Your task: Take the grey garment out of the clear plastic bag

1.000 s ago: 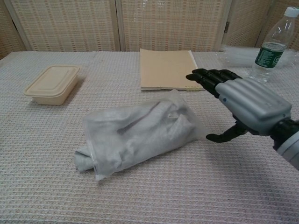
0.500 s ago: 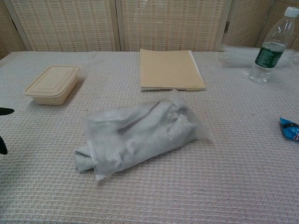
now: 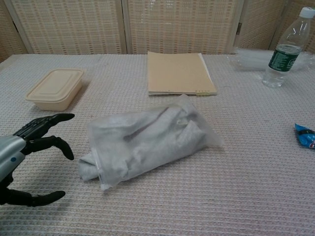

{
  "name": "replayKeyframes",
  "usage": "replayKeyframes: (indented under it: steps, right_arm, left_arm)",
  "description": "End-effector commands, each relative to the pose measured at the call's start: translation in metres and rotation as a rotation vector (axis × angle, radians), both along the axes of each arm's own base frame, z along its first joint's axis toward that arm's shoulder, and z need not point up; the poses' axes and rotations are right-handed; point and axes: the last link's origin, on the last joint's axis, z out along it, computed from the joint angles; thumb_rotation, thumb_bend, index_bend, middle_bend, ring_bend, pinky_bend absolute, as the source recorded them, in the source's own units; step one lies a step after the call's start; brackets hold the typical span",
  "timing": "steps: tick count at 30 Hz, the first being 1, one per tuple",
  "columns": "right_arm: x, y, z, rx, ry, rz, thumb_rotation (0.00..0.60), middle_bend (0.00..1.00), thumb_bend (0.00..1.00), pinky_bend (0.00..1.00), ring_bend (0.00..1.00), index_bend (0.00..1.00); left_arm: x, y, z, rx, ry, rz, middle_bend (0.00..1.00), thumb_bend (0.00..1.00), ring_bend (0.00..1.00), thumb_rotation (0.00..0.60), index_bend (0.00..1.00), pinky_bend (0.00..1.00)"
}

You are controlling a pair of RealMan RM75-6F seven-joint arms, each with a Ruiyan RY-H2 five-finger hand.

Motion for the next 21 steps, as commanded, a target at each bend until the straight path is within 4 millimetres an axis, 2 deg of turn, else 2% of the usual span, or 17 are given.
replayKeyframes:
  steps: [1,7,21]
  right_arm:
    - [0.000,0.000,0.000,0.001,0.001,0.000,0.600,0.00,0.08,0.00,0.00,0.00]
    - [0.000,0.002,0.001,0.005,-0.001,0.005,0.600,0.00,0.08,0.00,0.00,0.00]
    - [-0.002,0.004,0.007,-0.018,-0.010,0.009,0.600,0.00,0.08,0.00,0.00,0.00]
  left_arm:
    - [0.004,0.008,-0.013,0.008,-0.004,0.007,0.08,0.19,0.00,0.600,0.47,0.00]
    - [0.006,0.015,-0.032,0.018,0.023,0.009,0.08,0.23,0.00,0.600,0.49,0.00]
    - [0.006,0.028,-0.046,0.023,-0.015,0.028,0.08,0.24,0.00,0.600,0.51,0.00]
